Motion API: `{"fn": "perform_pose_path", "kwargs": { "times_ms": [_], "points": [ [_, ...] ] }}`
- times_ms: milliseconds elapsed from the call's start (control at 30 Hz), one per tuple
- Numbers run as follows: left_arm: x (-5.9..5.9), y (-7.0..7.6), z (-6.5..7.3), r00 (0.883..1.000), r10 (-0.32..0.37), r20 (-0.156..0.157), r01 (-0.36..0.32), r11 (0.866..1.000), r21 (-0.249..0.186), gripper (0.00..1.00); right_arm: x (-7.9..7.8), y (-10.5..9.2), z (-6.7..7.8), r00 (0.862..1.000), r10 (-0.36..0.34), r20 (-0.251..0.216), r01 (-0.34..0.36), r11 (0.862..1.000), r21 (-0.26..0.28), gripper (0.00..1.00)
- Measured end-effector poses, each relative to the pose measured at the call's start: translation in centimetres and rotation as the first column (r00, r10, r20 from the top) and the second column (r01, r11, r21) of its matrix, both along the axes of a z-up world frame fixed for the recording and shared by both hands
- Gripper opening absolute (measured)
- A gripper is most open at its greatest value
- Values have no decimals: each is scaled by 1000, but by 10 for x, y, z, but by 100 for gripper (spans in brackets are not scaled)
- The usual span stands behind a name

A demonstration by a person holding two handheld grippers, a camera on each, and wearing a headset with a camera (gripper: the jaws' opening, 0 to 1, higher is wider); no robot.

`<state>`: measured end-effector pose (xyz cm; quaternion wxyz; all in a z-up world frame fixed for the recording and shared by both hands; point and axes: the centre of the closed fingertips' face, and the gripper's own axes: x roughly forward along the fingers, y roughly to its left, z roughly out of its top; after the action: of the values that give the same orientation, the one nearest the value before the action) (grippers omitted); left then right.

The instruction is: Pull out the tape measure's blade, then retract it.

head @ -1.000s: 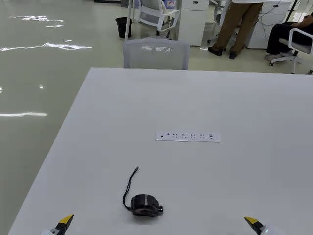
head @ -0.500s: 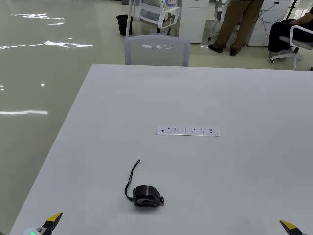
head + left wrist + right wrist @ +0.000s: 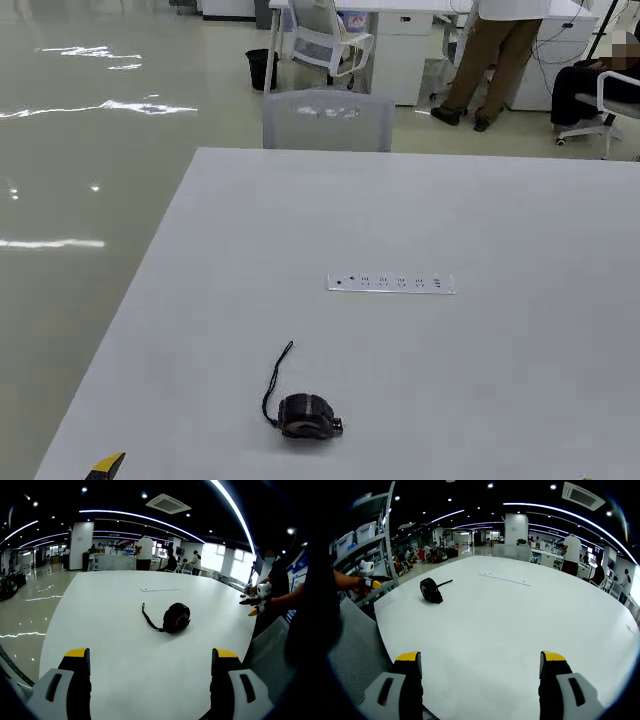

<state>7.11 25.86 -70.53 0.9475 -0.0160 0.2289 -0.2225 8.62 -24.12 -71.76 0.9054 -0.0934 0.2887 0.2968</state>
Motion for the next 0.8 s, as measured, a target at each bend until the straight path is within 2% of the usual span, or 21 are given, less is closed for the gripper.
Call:
{"fn": "perform_pose_path", "kwargs": {
  "times_ms": [200, 333, 400, 433, 700, 800],
  "points": [
    [3, -5, 6, 1000, 5, 8, -5, 1000, -10, 99, 1, -6, -1, 1000, -11, 2, 11, 1000, -1, 100],
    [5, -7, 4, 1000, -1, 4, 1, 1000, -4, 99, -1, -5, 1, 1000, -11, 4, 11, 1000, -4, 100],
    [8, -5, 0, 1000, -1, -1, 1, 1000, -5, 99, -1, -5, 1, 1000, -4, 16, 4, 1000, -8, 100],
    [10, -2, -7, 1000, 0, -4, 0, 1000, -5, 99, -2, -5, 1, 1000, -2, 17, 2, 1000, -6, 100],
    [6, 0, -9, 1000, 1, -9, -1, 1000, 2, 99, -3, -6, -5, 1000, 1, 5, -1, 1000, -3, 100],
    [4, 0, -9, 1000, 6, -11, -6, 1000, 2, 99, -5, -2, -4, 1000, 6, 2, -6, 1000, -8, 100]
  ]
}}
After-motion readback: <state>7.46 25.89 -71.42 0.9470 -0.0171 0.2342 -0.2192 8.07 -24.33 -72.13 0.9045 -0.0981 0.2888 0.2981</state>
